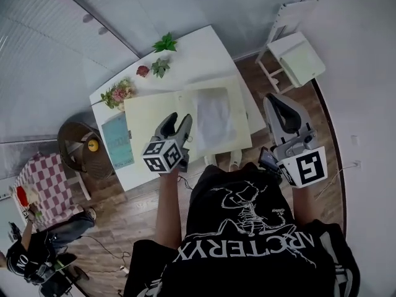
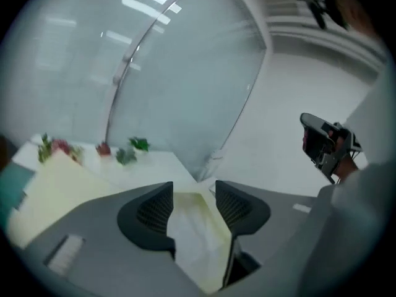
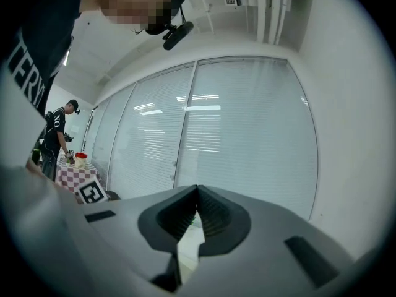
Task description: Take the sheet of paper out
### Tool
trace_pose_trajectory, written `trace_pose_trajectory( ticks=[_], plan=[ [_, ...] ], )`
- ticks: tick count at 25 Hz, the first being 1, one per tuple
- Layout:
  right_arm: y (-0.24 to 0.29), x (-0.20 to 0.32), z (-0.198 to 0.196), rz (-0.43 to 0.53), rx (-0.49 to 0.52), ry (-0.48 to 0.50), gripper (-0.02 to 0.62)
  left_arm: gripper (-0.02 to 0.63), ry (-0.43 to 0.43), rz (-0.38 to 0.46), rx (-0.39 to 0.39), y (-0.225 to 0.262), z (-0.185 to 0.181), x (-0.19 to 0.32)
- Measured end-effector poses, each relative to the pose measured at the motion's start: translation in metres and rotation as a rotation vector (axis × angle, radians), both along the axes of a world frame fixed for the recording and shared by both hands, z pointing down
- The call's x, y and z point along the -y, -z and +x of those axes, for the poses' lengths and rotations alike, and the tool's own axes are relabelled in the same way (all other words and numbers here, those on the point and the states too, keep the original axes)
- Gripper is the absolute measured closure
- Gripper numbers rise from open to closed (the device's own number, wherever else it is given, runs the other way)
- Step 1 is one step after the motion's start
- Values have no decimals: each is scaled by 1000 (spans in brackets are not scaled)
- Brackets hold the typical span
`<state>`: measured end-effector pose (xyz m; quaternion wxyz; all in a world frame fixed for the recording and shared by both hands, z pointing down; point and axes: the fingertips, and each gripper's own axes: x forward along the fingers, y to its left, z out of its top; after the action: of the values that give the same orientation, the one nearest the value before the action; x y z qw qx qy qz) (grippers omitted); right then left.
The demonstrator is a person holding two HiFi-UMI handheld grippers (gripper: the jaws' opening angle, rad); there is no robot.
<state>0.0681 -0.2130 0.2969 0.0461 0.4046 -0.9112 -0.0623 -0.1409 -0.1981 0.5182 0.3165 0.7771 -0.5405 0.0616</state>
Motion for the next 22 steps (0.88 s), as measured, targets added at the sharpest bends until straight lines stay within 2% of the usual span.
trace_pose_trajectory(
  ticks=[2, 5, 9, 12, 15, 22],
  plan=[
    [-1, -2, 15, -6, -4, -33, 584, 349, -99, -147, -143, -56, 11, 8],
    [-3, -6, 40, -12, -17, -96, 584, 266, -233, -321, -247, -121, 27, 14],
    [-4, -13, 69, -23, -37, -177, 583, 213, -286, -463, -404, -167, 35, 22],
    [-4, -20, 89, -33, -56, -234, 584, 190, -339, -499, -516, -176, 40, 24],
    [-6, -27, 103, -45, -77, -277, 583, 192, -388, -528, -583, -181, 46, 22],
    [-14, -31, 99, -72, -86, -286, 584, 195, -467, -544, -598, -182, 64, 19]
  ],
)
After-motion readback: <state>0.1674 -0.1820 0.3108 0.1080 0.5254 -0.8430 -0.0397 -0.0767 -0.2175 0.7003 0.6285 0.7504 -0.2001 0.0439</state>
